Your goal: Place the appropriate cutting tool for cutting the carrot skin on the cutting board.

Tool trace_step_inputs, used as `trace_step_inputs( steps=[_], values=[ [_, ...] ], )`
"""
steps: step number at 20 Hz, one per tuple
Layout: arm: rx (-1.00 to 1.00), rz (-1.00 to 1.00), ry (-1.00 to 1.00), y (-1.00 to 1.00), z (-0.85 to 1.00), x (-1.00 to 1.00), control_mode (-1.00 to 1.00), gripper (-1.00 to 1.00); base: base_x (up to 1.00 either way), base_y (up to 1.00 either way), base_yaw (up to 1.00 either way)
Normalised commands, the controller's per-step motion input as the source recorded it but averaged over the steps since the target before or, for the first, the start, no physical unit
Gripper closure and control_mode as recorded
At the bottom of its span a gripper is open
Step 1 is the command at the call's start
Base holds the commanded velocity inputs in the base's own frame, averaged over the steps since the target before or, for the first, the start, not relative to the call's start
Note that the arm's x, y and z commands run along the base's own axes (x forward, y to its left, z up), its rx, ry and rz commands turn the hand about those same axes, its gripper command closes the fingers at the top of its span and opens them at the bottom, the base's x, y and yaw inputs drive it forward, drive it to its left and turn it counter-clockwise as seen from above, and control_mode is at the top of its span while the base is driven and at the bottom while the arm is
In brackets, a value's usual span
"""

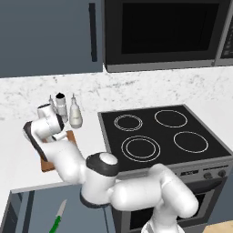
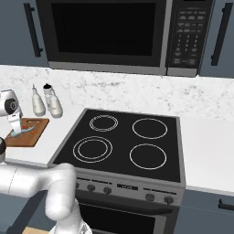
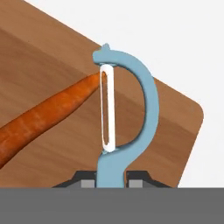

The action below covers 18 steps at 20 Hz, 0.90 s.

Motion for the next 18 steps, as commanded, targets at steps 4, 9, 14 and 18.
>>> trace_step_inputs(
  steps=[4,9,14,18],
  values=[
    [0.00,0.00,-0.10,-0.02,-0.27,-0.17,-1.00,-1.00,0.00,0.00,0.00],
    [0.01,-0.02,-0.16,-0.28,0.06,-0.44,-1.00,-1.00,0.00,0.00,0.00],
    [0.04,-0.03,-0.16,-0.79,0.55,-0.53,-1.00,-1.00,0.00,0.00,0.00],
    [0.08,0.00,-0.11,-1.00,0.51,-0.09,-1.00,-1.00,0.00,0.00,0.00]
  ],
)
